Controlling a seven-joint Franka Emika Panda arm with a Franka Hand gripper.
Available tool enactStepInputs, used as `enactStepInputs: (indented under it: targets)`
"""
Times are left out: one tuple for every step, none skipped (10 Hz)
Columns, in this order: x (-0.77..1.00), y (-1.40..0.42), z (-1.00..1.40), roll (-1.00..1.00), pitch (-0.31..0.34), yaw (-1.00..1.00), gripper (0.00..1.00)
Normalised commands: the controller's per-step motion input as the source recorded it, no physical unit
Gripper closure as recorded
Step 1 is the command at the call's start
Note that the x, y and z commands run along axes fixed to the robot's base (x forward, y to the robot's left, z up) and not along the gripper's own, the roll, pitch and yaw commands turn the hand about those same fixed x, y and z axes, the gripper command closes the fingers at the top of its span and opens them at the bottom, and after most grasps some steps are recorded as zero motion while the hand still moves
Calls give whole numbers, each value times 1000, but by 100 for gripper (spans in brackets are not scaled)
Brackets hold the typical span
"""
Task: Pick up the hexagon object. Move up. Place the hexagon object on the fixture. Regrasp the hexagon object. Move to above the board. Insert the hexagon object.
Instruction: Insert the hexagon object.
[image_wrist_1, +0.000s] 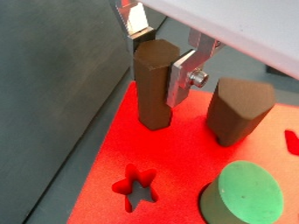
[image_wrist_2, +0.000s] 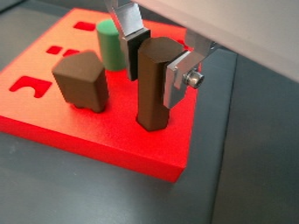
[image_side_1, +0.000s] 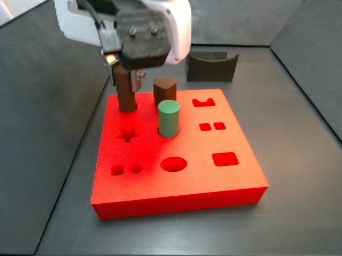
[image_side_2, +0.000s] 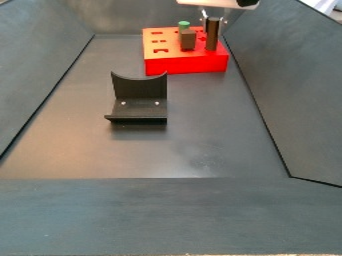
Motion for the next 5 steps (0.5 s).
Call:
enactStepInputs:
  targets:
    - [-206, 0, -734, 333, -44, 57, 100]
    - [-29, 0, -186, 71, -76, 0, 100]
    - [0, 0, 0, 0, 20, 0, 100]
    - [-134, 29, -34, 60, 4, -83, 100]
    - [0, 0, 0, 0, 0, 0, 100]
